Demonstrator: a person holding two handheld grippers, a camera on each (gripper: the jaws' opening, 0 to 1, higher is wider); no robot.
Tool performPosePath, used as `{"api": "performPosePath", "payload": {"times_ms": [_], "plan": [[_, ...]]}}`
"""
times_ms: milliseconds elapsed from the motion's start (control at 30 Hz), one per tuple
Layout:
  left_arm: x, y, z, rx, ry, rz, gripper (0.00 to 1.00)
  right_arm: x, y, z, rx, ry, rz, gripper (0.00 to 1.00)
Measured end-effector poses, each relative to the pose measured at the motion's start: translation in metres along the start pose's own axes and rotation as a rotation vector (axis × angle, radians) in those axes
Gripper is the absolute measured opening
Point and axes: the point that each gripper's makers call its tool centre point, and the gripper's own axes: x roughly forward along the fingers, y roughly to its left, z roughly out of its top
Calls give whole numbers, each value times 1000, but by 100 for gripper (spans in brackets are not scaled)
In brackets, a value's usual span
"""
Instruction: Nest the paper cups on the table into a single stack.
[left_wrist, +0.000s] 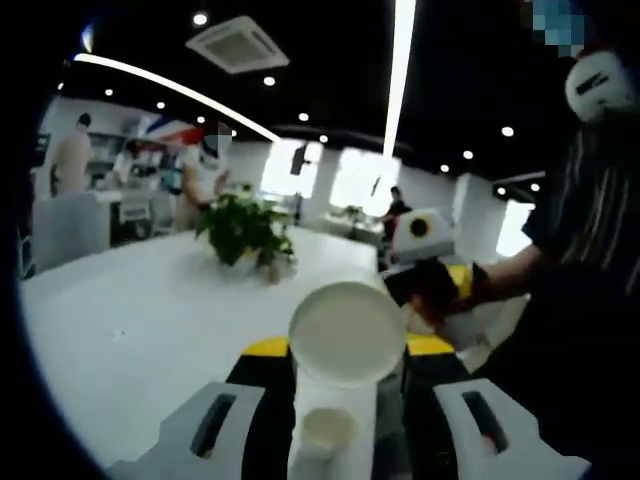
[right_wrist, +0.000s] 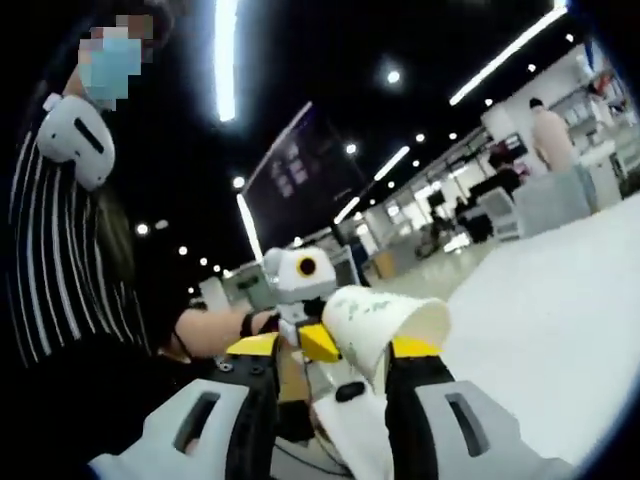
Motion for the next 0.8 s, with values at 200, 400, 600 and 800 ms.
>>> {"api": "performPosePath", "payload": {"times_ms": [200,400,600,800], "plan": [[-1,-6,-1,27,4,-10,39,-9,-5,12,38,-75,14,15],[2,-13,-1,50,1,-31,39,-14,-6,14,73,-95,31,1],[4,-12,-7,53,5,-26,39,-14,-6,7,124,-72,39,0],[2,-14,-8,81,-14,-28,38,-13,3,5,166,-68,80,0]]}}
